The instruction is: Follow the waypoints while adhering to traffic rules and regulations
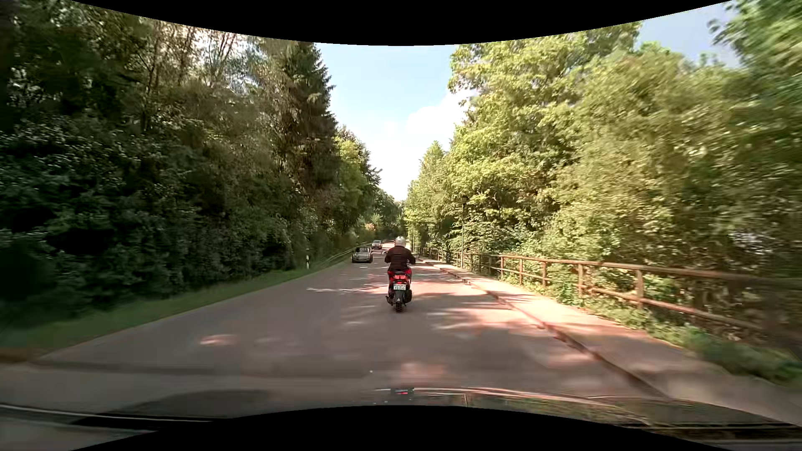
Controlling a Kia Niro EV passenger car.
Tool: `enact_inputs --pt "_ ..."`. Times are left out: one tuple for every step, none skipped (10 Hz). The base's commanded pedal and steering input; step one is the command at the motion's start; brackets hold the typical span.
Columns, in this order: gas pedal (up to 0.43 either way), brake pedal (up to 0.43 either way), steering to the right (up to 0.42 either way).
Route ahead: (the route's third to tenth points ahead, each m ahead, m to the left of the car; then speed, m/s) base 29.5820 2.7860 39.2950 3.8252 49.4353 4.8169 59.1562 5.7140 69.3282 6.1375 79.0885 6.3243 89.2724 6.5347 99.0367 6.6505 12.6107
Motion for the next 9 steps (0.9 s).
enact_inputs --pt "0.0 0.012 -0.018" --pt "0.059 0.012 -0.011" --pt "0.087 0.012 -0.01" --pt "0.11 0.012 -0.01" --pt "0.11 0.012 -0.011" --pt "0.11 0.012 -0.011" --pt "0.11 0.012 -0.011" --pt "0.118 0.012 -0.011" --pt "0.13 0.006 -0.011"
